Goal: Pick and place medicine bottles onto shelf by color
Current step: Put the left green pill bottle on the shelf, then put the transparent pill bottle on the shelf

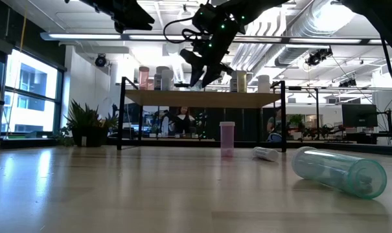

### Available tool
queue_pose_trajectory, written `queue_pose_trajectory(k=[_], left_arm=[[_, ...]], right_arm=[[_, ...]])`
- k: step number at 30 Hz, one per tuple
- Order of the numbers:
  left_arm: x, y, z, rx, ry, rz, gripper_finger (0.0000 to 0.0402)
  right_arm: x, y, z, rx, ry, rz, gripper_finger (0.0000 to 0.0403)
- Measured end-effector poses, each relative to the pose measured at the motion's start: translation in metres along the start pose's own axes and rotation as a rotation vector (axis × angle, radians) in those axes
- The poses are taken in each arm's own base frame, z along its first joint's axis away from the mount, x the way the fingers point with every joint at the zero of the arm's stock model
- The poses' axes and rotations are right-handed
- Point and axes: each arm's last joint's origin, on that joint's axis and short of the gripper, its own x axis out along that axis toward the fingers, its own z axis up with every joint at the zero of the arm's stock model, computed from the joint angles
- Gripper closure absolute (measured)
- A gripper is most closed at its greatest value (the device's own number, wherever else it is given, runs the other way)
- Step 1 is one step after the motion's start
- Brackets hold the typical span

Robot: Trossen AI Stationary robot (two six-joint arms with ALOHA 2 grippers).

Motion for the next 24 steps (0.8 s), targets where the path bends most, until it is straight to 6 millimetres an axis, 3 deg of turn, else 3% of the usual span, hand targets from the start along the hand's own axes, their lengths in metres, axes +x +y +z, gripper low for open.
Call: queue_pose_trajectory(k=[10, 24], left_arm=[[0.000, 0.000, -0.001, -0.004, 0.015, -0.002, 0.0197], [0.000, 0.000, -0.001, -0.004, 0.015, -0.003, 0.0197]], right_arm=[[-0.001, 0.001, 0.003, 0.007, -0.021, 0.006, 0.0240], [-0.024, 0.000, 0.026, 0.014, -0.071, -0.005, 0.0240]])
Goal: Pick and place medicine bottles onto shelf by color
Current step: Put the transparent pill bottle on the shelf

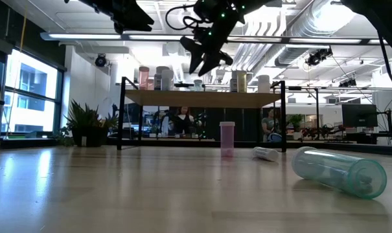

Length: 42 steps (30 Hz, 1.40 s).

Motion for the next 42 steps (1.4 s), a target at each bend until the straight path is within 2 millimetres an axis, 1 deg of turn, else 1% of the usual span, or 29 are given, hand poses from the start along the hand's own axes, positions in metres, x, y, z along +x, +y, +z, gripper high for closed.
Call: queue_pose_trajectory(k=[5, 11, 15, 24, 27, 34, 42], left_arm=[[0.000, 0.000, 0.000, 0.000, 0.000, 0.000, 0.0197], [0.000, 0.000, 0.000, 0.000, 0.001, 0.000, 0.0197], [0.000, 0.000, -0.001, -0.005, 0.011, -0.002, 0.0197], [0.000, -0.001, -0.002, -0.007, 0.021, -0.008, 0.0197], [0.000, -0.001, -0.002, -0.007, 0.021, -0.007, 0.0197], [0.000, -0.002, -0.002, -0.012, 0.020, -0.011, 0.0197], [0.002, -0.010, -0.001, -0.003, 0.018, -0.044, 0.0197]], right_arm=[[-0.014, 0.003, 0.004, 0.011, 0.046, -0.003, 0.0240], [-0.036, 0.019, 0.006, -0.034, 0.063, 0.002, 0.0240], [-0.050, 0.028, 0.003, -0.077, 0.107, -0.005, 0.0240], [-0.068, 0.053, -0.016, -0.170, 0.186, 0.007, 0.0240], [-0.080, 0.058, -0.020, -0.203, 0.191, -0.015, 0.0240], [-0.114, 0.058, -0.027, -0.230, 0.197, -0.092, 0.0240], [-0.140, 0.055, -0.044, -0.265, 0.271, -0.212, 0.0240]])
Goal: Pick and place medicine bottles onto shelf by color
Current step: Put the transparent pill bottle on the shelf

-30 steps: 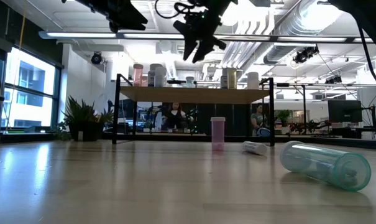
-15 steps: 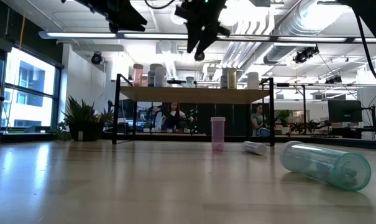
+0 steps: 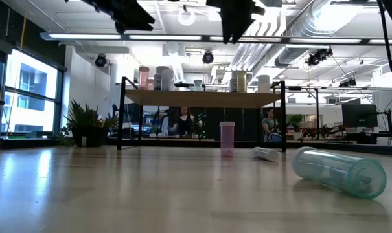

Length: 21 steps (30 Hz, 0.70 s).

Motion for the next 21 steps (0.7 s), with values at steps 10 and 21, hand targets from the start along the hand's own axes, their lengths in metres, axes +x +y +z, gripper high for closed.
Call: queue_pose_trajectory(k=[10, 21], left_arm=[[0.003, -0.012, 0.002, 0.044, -0.004, -0.047, 0.0197], [0.004, -0.017, 0.003, 0.052, -0.006, -0.067, 0.0197]], right_arm=[[-0.025, 0.004, -0.023, -0.017, -0.007, -0.057, 0.0240], [-0.046, -0.016, -0.086, 0.126, 0.043, 0.047, 0.0240]])
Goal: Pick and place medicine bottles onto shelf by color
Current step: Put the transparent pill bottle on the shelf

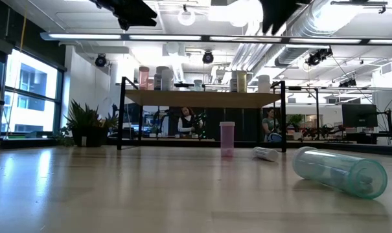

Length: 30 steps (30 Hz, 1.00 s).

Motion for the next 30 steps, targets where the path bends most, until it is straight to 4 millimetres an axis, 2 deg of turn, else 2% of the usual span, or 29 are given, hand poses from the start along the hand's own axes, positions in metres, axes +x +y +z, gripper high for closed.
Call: queue_pose_trajectory(k=[7, 15, 24, 30], left_arm=[[0.000, -0.002, 0.000, -0.005, -0.001, -0.008, 0.0197], [0.000, -0.002, 0.000, -0.080, -0.001, -0.008, 0.0197], [0.000, -0.002, 0.000, -0.144, 0.000, -0.008, 0.0197], [0.000, -0.002, -0.001, -0.223, 0.009, -0.009, 0.0197]], right_arm=[[-0.008, -0.017, -0.041, 0.119, 0.093, 0.103, 0.0240], [-0.008, -0.022, -0.080, 0.154, 0.177, 0.134, 0.0230], [0.001, -0.010, -0.119, 0.089, 0.331, 0.158, 0.0183], [0.007, 0.009, -0.148, 0.022, 0.444, 0.270, 0.0178]])
